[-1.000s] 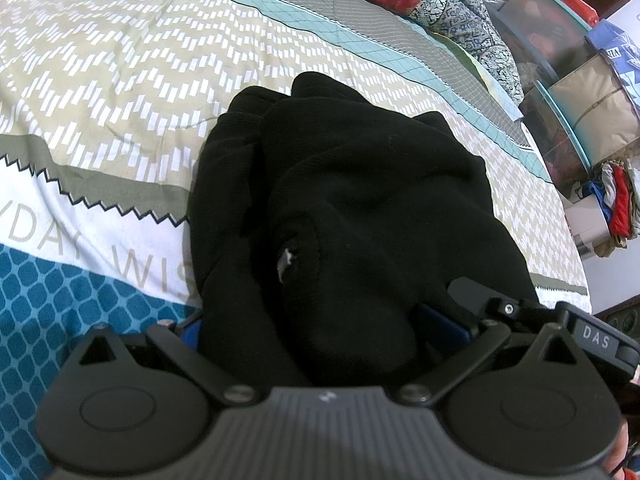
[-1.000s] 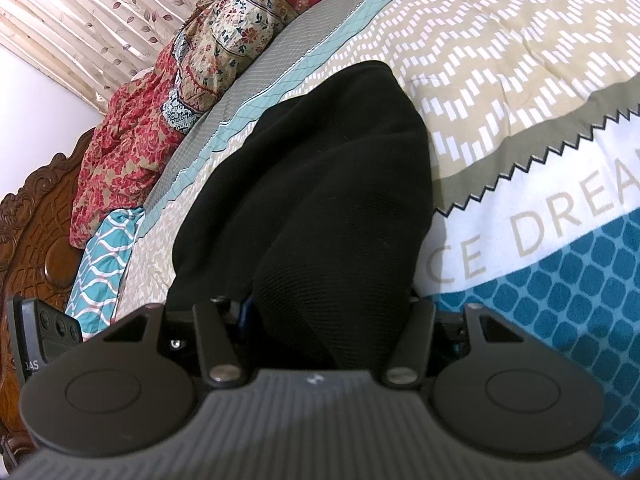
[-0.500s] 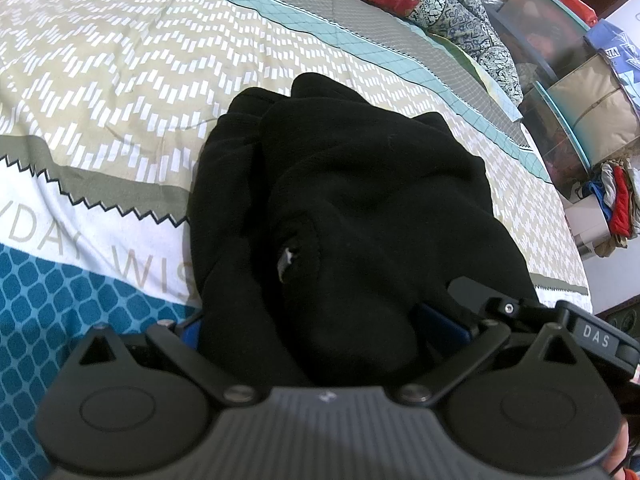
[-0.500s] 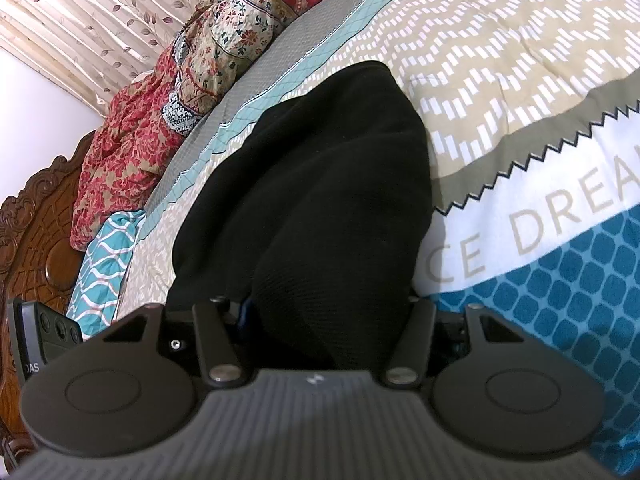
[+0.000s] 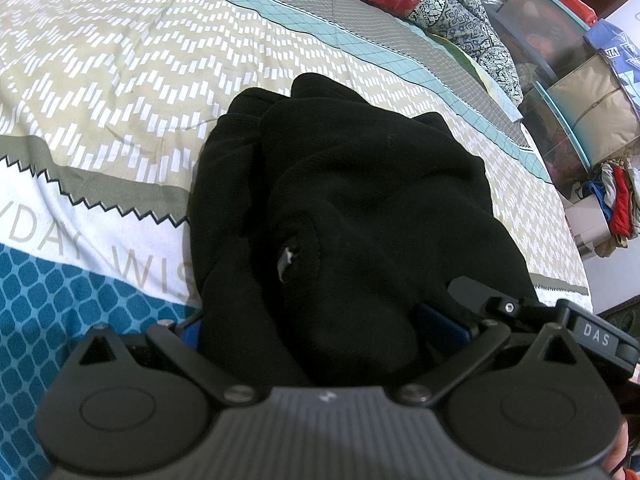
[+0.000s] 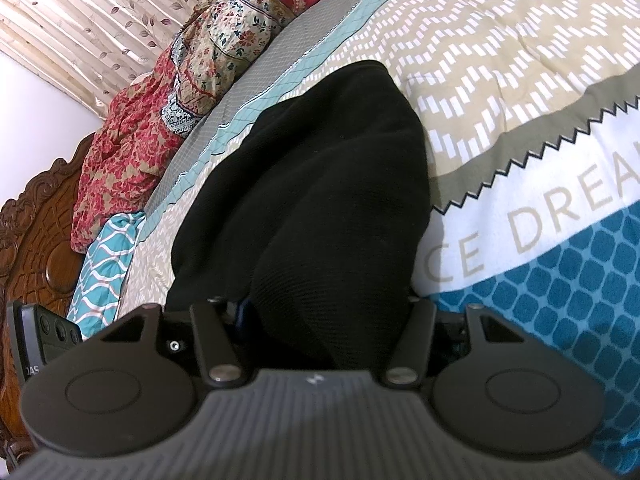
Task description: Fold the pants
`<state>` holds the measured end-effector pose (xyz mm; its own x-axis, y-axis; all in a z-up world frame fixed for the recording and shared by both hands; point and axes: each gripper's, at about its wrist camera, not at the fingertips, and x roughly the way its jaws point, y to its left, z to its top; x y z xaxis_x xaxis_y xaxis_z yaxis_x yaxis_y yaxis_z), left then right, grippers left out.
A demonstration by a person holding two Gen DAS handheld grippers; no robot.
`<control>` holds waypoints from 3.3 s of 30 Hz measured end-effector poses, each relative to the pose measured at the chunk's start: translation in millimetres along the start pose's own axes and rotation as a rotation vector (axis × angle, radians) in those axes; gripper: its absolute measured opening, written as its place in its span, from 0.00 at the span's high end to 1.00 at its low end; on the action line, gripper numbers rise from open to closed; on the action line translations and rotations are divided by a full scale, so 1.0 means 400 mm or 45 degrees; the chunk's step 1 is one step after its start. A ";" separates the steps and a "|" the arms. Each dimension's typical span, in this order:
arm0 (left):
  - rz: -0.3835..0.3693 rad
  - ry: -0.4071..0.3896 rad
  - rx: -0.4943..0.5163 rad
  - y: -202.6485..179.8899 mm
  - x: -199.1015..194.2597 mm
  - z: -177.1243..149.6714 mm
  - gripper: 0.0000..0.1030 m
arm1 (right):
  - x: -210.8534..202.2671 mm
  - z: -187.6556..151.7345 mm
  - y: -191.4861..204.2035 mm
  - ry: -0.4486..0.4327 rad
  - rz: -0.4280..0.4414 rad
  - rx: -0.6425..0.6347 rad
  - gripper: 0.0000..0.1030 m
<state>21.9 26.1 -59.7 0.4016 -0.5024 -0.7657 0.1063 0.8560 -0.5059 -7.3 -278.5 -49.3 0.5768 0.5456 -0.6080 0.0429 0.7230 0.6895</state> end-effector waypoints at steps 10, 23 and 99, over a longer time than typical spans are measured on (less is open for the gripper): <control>0.000 0.000 -0.001 0.002 -0.001 0.001 0.00 | -0.002 -0.004 -0.001 -0.009 0.006 0.014 0.42; 0.001 -0.002 0.001 0.000 -0.003 0.000 0.00 | -0.001 -0.007 0.002 -0.010 0.014 0.032 0.41; 0.210 -0.175 0.253 -0.129 -0.072 0.181 0.66 | 0.016 0.107 0.204 -0.197 0.006 -0.500 0.60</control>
<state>70.8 5.2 17.2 0.5463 -0.3450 -0.7632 0.2001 0.9386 -0.2811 34.8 -234.0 20.0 0.6930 0.5007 -0.5186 -0.2569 0.8437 0.4713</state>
